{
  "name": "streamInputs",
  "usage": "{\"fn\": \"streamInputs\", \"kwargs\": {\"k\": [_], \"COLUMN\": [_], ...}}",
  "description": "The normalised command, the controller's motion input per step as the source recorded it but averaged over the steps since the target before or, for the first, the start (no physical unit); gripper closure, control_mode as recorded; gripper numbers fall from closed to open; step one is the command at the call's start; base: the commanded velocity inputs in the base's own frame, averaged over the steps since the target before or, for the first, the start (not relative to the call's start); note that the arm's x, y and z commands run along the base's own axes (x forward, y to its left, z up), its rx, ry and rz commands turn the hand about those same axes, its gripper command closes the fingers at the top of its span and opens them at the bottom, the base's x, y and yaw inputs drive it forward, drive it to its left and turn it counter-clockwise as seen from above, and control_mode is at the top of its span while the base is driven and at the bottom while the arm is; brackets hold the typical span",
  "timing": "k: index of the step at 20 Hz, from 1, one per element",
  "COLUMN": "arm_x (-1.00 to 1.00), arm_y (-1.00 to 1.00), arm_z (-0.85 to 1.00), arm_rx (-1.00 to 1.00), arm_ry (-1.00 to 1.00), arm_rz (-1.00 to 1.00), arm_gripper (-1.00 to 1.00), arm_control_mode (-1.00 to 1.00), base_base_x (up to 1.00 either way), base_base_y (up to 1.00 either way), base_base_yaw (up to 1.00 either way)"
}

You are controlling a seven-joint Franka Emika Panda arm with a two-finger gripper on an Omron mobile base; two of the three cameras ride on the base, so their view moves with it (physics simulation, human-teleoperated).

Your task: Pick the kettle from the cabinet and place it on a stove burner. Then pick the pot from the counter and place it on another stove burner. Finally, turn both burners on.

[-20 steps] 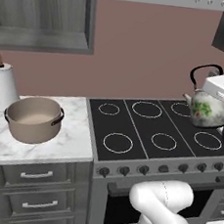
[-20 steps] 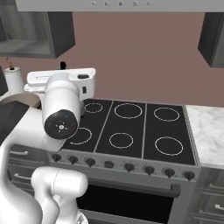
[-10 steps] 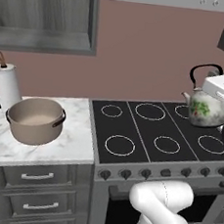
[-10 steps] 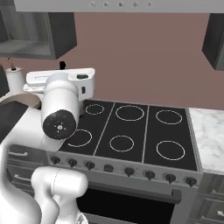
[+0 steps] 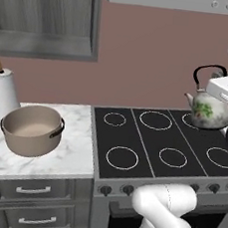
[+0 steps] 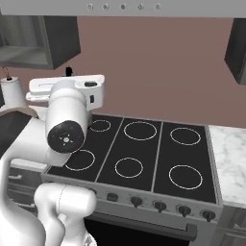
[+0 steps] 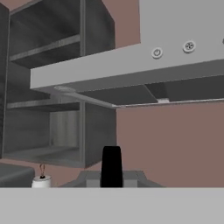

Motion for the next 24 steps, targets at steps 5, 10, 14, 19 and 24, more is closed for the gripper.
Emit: {"fn": "streamInputs", "kwargs": {"k": [5,10,14,19,24], "arm_x": [0.0,0.0,0.13,0.26,0.3], "arm_y": [0.0,0.0,-0.01,-0.05,-0.05], "arm_z": [0.0,0.0,0.0,0.0,0.0], "arm_rx": [0.0,0.0,0.0,0.0,0.0], "arm_ry": [0.0,0.0,0.0,0.0,0.03], "arm_rz": [0.0,0.0,0.0,0.07,0.12], "arm_gripper": [1.0,1.0,1.0,1.0,1.0], "arm_control_mode": [1.0,1.0,-1.0,-1.0,-1.0], "base_base_x": [0.49,0.41,0.0,0.0,0.0], "base_base_y": [-0.19,-0.16,0.0,0.0,0.0], "base_base_yaw": [0.05,0.04,0.0,0.0,0.0]}}
